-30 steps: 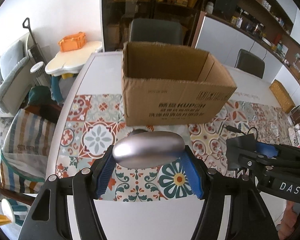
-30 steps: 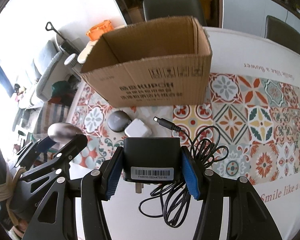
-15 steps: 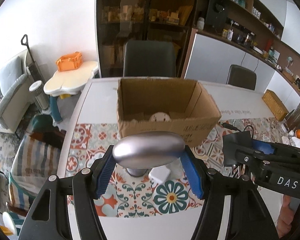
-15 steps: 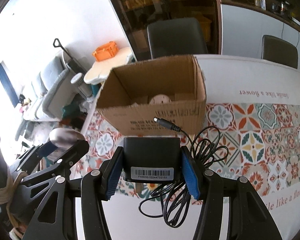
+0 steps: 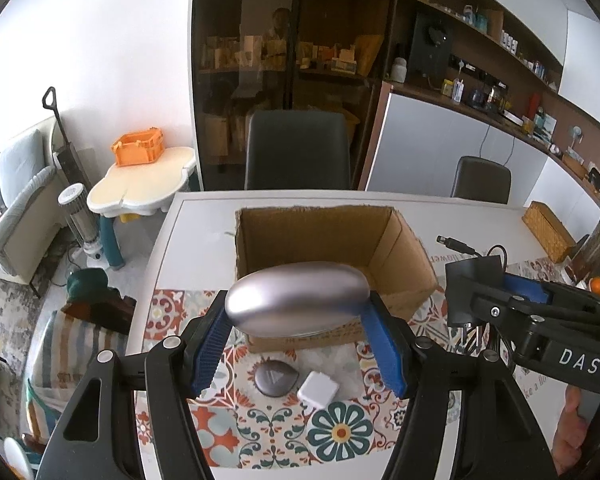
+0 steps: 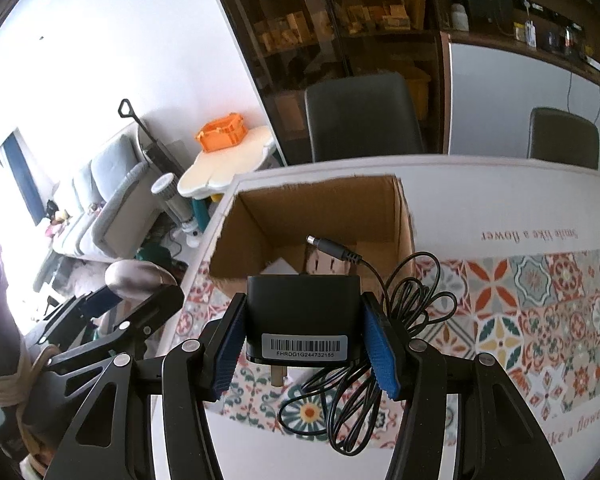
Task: Organize rigid objects
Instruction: 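Carry the silver device and black charger over the box, then lower both items into the box and open both tools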
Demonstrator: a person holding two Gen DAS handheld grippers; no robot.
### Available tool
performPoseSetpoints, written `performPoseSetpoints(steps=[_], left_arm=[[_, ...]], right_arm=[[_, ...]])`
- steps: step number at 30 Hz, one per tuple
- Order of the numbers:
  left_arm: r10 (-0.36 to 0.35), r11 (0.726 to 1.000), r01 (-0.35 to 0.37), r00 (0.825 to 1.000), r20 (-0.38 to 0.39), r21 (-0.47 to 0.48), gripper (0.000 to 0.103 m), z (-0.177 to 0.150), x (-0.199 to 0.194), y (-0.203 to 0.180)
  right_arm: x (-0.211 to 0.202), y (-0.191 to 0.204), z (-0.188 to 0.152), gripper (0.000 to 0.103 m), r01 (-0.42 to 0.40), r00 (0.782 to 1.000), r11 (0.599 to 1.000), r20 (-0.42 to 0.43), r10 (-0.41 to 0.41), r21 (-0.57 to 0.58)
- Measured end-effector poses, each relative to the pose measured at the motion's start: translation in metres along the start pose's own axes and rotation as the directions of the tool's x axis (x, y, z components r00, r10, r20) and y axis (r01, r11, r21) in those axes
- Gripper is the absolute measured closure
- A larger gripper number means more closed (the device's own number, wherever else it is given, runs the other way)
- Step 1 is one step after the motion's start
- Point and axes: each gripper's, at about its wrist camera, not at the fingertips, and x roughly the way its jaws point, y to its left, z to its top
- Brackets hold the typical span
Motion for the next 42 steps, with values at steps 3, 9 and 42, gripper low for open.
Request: performPoseSetpoints(steps=[3,9,42], left_arm=[[0.002,1.000,-0.002,1.000,0.008,0.007,0.038,0.007,0.003,0.000],[0.013,1.000,-0.013,1.000,0.018,0.018,0.038,0.023,0.012,0.000],[0.055,0.998,-0.050,0.988,-0.146,0.039,0.038,0.049,0.112,0.004]], right_arm=[[0.002,0.000,0.009,0.048,0.000,1.000,1.000,0.013,0.000,-0.006],[0.010,0.000,0.026,0.048,0.004,1.000,1.000,0.027,-0.004,-0.023],[0.099,-0.023,0.073,0.048,0.055,0.993,0.998,-0.102,-0.058,-0.025]])
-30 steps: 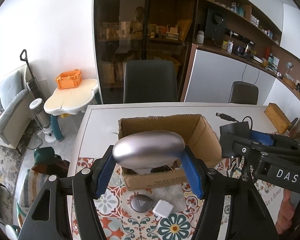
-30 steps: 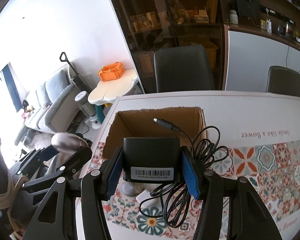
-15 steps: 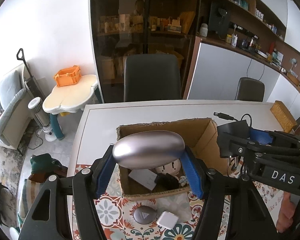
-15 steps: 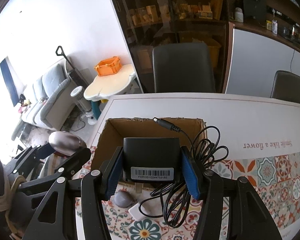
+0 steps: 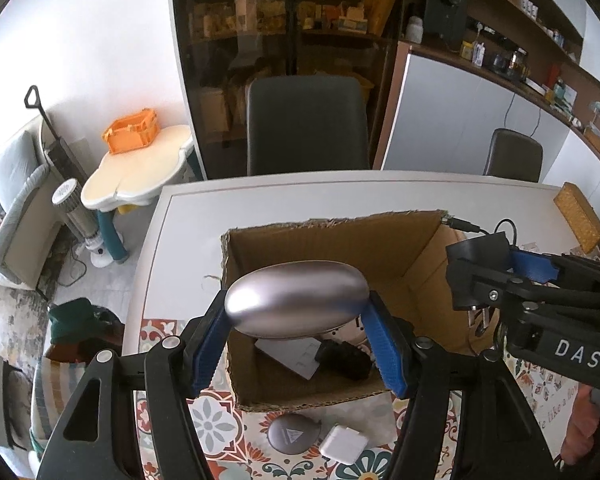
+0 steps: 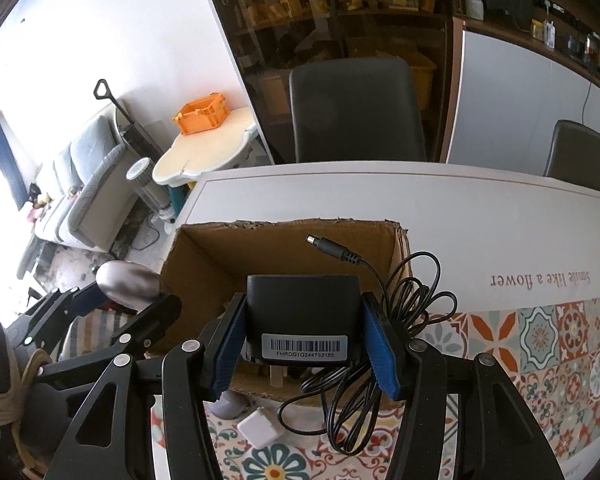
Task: Organize rigid objects
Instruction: 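Lower both items into the box and open both tools, then move the right tool back and grasp the white square adapter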
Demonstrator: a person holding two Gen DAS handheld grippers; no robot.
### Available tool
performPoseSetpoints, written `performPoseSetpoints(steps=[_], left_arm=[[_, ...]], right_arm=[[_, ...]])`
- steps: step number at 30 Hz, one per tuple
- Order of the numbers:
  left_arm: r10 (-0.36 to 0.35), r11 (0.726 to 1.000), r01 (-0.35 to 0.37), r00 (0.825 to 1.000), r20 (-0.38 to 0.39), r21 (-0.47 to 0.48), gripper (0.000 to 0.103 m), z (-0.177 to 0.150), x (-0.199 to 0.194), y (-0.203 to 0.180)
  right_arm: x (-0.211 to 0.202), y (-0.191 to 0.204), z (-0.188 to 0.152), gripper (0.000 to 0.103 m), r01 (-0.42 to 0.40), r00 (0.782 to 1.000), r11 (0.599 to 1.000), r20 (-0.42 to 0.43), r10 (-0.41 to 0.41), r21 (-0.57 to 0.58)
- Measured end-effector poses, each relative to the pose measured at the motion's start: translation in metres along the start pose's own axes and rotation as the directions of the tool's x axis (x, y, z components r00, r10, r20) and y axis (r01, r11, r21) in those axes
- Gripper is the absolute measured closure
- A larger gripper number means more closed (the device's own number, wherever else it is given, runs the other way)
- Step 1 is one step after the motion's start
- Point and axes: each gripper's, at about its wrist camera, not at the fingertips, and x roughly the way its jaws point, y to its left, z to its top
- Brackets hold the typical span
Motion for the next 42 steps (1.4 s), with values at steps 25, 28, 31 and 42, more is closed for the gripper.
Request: performPoseSetpoints(steps=[25,28,31,42], left_arm=[[0.193,0.979,-0.184,0.975,0.107,-0.093,0.003,-0.040,-0.071,0.035],[0.198,0.977,-0.186,0.973,0.121,-0.102,0.002,-0.049,-0.082,0.035],[0.207,0.975,-0.195,0.971,0.120,-0.105,0.001,-0.064,-0.091,0.035],[0.232,0.969,-0.224,0.971,0.065,-0.106,0.001,-0.110,-0.095,0.029]], right_arm=[[-0.027,0.028,-0.026,0.023,0.026,0.997,0.999,0.077,-0.023,-0.047],[-0.043,0.030,-0.040,0.024,0.010,0.995,0.999,0.098,-0.005,-0.052],[-0.054,0.034,-0.052,0.023,-0.002,0.993,0.998,0.114,0.008,-0.055],[-0.057,0.042,-0.103,0.023,-0.029,0.995,0.993,0.090,0.039,-0.112]])
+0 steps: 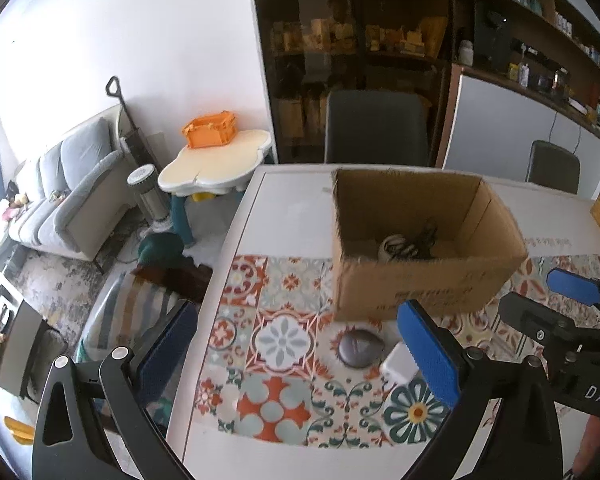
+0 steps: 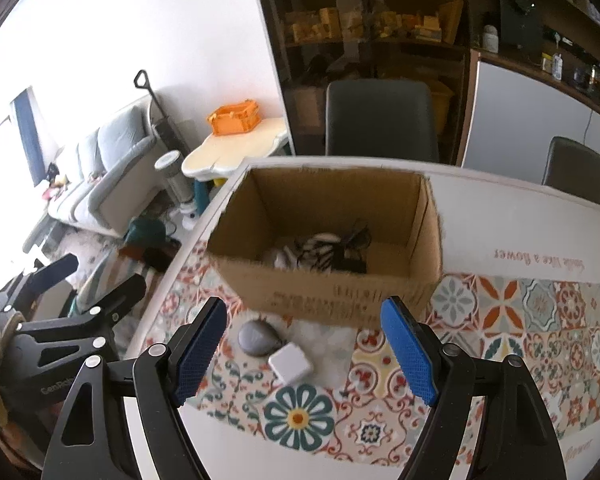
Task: Organize rigid objects
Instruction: 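Move the right tool back and grasp the white square adapter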
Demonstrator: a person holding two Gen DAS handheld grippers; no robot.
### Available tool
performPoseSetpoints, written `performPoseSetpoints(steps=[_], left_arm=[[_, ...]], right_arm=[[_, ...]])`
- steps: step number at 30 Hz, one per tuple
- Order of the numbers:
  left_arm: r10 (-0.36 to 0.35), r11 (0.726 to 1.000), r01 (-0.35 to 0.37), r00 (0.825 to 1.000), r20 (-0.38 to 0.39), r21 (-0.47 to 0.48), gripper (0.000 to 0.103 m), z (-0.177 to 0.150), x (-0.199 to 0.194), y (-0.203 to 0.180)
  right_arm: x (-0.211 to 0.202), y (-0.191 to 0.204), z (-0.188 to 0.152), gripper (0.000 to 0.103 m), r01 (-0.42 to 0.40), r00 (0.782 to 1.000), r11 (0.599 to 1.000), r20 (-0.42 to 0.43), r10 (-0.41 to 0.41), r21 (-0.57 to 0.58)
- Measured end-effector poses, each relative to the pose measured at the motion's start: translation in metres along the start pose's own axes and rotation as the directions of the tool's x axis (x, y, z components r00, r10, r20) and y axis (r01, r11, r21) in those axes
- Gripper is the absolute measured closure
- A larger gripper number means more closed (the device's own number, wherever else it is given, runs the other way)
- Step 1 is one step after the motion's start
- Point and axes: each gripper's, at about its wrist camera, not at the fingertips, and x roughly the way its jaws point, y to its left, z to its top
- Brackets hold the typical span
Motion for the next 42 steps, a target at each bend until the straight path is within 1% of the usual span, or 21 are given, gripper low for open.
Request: performPoseSetpoints(steps=[2,5,9,13,17,21,27,33,35,39,42], left_arm=[[0.003,1.000,-0.003,1.000,-0.020,-0.010,0.001,-0.011,0.002,0.003],[-0.014,1.000,0.012,0.998,-0.060,-0.027,0.001,-0.025,0.009,0.005],[-0.008,1.000,0.008,0.996,-0.090,0.001,0.001,-0.040,0.018,0.000],[-0.023,1.000,0.022,0.992,-0.126,-0.004,0.001,-0.054,0.030,0.002],[-0.006,1.000,0.005,0.984,-0.178,-0.008,0.001,-0.071,0.046,0.004],[-0.015,1.000,0.011,0.974,-0.225,-0.016,0.001,-0.084,0.061,0.007],[-0.025,0.999,0.016,0.961,-0.276,-0.033,0.001,-0.098,0.083,0.011],[-0.039,0.999,0.029,0.949,-0.312,-0.036,0.001,-0.109,0.105,0.010],[-0.052,0.998,0.041,0.946,-0.320,-0.044,0.001,-0.111,0.112,0.010],[-0.065,0.997,0.050,0.941,-0.331,-0.052,0.001,-0.113,0.123,0.010],[-0.070,0.997,0.054,0.939,-0.337,-0.055,0.001,-0.114,0.129,0.010]], right_arm=[[0.006,0.000,-0.009,0.023,-0.006,1.000,1.000,-0.023,0.007,0.005],[0.016,-0.001,-0.020,0.023,-0.011,0.998,1.000,-0.056,0.012,0.015],[0.031,-0.001,-0.036,0.023,-0.008,0.995,1.000,-0.099,0.009,0.012],[0.044,0.002,-0.049,0.024,-0.007,0.992,1.000,-0.126,0.007,0.003],[0.058,0.004,-0.061,0.024,-0.005,0.989,1.000,-0.149,0.004,-0.009],[0.075,0.008,-0.071,0.024,-0.010,0.983,1.000,-0.181,0.005,-0.029],[0.102,0.010,-0.080,0.024,-0.024,0.975,0.999,-0.222,0.017,-0.030],[0.130,0.013,-0.083,0.026,-0.018,0.964,0.998,-0.266,0.003,-0.054],[0.138,0.014,-0.084,0.029,-0.014,0.959,0.998,-0.282,-0.005,-0.065],[0.155,0.018,-0.084,0.030,-0.020,0.953,0.996,-0.304,-0.008,-0.088],[0.167,0.022,-0.084,0.035,-0.021,0.948,0.994,-0.317,-0.014,-0.108]])
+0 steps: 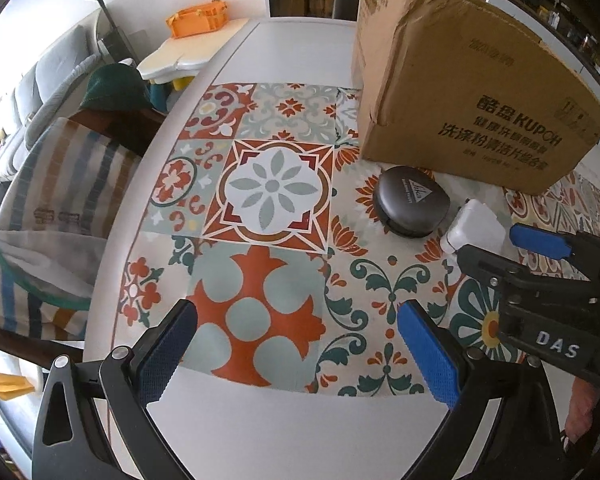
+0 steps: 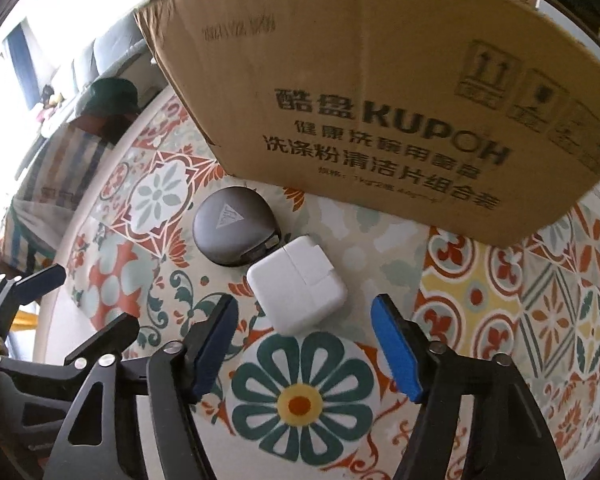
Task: Organize rigid objects
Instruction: 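Move the right tool back and grasp the white square adapter, then grasp the dark grey round device with the left tool while the right tool lifts the adapter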
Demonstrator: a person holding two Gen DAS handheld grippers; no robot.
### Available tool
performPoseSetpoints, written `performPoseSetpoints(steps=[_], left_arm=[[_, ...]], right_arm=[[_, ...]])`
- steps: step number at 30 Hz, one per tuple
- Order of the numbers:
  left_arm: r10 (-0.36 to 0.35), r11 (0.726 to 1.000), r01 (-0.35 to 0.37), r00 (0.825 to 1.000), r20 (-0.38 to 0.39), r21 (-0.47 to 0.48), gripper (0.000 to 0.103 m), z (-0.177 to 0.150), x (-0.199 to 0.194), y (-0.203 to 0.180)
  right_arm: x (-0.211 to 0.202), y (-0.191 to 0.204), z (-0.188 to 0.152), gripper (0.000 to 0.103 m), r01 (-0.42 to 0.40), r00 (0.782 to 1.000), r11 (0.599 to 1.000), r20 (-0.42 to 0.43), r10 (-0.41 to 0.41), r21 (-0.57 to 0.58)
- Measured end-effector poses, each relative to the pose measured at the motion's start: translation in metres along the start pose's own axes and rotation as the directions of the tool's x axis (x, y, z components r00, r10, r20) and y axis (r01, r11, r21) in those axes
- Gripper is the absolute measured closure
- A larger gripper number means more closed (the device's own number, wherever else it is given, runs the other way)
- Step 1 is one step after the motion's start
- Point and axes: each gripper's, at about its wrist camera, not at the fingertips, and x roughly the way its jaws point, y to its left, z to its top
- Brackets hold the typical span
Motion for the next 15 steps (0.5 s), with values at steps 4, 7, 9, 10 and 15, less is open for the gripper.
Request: performPoseSetpoints(steps=[4,7,9,10,15], left_arm=[[-0.003,1.000,0.003,1.000,-0.009,-0.001,0.001,0.000,0.005,0.000],[-0.004,1.000,0.004,1.000,-0.007,-0.001,0.001,0.002,0.008,0.000],[-0.009,1.000,0.009,1.000,-0.002,0.000,0.001,0.003,0.008,0.000],[-0.009,1.000,0.009,1.000,0.000,0.000,0.001,0.004,0.009,0.000],[-0.025,1.000,0.025,1.000,0.011,0.009,0.001,0.006,0.009,-0.002]], right_arm=[[0.012,0.005,0.004,0.039,0.018,1.000,0.999,-0.012,-0.018,-0.028],[0.018,0.007,0.006,0.041,0.028,1.000,0.999,-0.013,-0.028,-0.038],[0.021,0.008,0.007,0.045,0.030,0.999,0.999,-0.014,-0.031,-0.044],[0.022,0.009,0.008,0.046,0.025,1.000,0.999,-0.013,-0.026,-0.043],[0.022,0.008,0.007,0.047,0.023,1.000,0.999,-0.002,-0.023,-0.037]])
